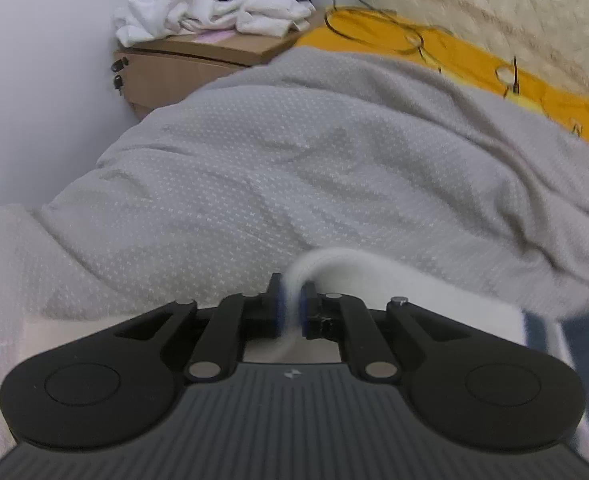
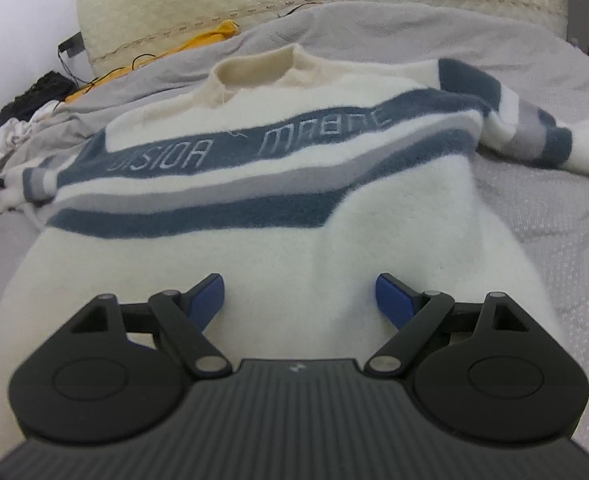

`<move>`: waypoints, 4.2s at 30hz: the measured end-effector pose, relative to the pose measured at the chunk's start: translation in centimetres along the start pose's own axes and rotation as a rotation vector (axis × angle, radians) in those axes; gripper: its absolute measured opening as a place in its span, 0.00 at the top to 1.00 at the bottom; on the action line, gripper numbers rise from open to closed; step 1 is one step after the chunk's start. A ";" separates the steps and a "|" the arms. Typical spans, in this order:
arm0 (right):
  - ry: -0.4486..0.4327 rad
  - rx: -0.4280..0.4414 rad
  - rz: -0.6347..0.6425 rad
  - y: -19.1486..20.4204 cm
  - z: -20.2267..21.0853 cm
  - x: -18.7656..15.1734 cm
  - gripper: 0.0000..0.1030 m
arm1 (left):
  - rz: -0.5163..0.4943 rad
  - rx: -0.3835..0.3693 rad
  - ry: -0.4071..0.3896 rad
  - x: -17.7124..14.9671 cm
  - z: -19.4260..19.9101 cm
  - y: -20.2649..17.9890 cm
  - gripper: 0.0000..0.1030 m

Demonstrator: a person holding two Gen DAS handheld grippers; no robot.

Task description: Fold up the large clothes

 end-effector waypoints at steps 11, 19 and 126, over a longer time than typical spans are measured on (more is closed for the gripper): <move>-0.009 0.032 -0.071 -0.6 1.3 0.3 0.19 | -0.018 -0.086 -0.054 -3.9 10.7 -3.6 0.42; -0.057 0.083 -0.089 -1.0 4.7 0.1 0.19 | -0.128 -0.192 -0.001 -12.5 19.8 -8.2 0.42; 0.222 0.362 -0.319 -0.5 10.5 -4.9 0.62 | 0.235 -0.921 0.531 -42.6 23.1 -20.5 0.59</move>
Point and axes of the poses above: each gripper's, at about its wrist camera, not at the fingertips, and z roughly against the way its jaws point, y to its left, x to its top, the point moved 2 cm from there along -z, roughly the way its jaws point, and after that the axes turned 2 degrees about y, right-handed, at the moved point
